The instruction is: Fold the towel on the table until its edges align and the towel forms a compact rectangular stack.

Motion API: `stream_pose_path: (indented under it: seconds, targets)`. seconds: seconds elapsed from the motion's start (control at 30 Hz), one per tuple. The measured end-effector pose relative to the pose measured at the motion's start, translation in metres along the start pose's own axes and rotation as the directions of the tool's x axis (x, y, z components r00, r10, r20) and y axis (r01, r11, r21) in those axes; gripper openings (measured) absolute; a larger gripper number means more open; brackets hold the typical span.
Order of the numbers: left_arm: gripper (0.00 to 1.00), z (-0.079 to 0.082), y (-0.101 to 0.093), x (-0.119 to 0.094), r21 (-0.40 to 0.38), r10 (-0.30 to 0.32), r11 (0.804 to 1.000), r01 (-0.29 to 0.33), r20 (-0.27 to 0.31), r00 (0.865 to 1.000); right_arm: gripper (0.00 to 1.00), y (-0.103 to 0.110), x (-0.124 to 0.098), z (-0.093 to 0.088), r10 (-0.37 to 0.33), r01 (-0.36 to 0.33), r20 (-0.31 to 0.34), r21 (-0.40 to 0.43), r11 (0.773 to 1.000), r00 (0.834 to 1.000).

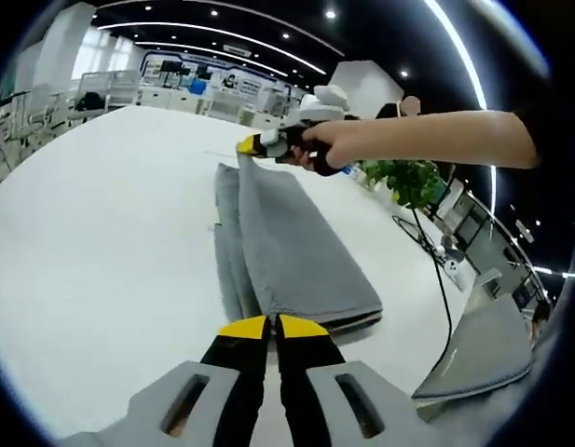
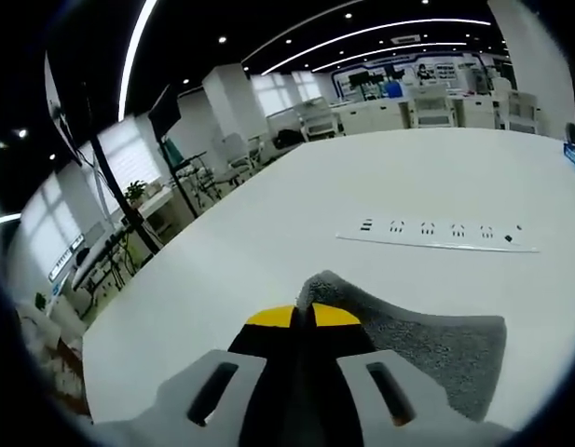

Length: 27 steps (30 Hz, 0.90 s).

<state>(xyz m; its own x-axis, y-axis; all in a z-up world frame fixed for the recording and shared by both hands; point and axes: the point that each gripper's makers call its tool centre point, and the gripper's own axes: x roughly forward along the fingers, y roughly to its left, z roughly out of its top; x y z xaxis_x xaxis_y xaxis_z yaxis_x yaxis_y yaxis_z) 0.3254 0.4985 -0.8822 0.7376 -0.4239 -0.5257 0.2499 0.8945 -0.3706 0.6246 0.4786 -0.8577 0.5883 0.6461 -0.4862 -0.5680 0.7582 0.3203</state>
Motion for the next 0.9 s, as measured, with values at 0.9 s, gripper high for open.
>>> stream_pose_path:
  seconds: [0.9]
  targets:
    - [0.37, 0.029, 0.005, 0.016, 0.257, 0.001, 0.966, 0.012, -0.052, 0.999, 0.27, -0.022, -0.064, -0.008, 0.043, -0.063, -0.089, -0.245, 0.967, 0.995]
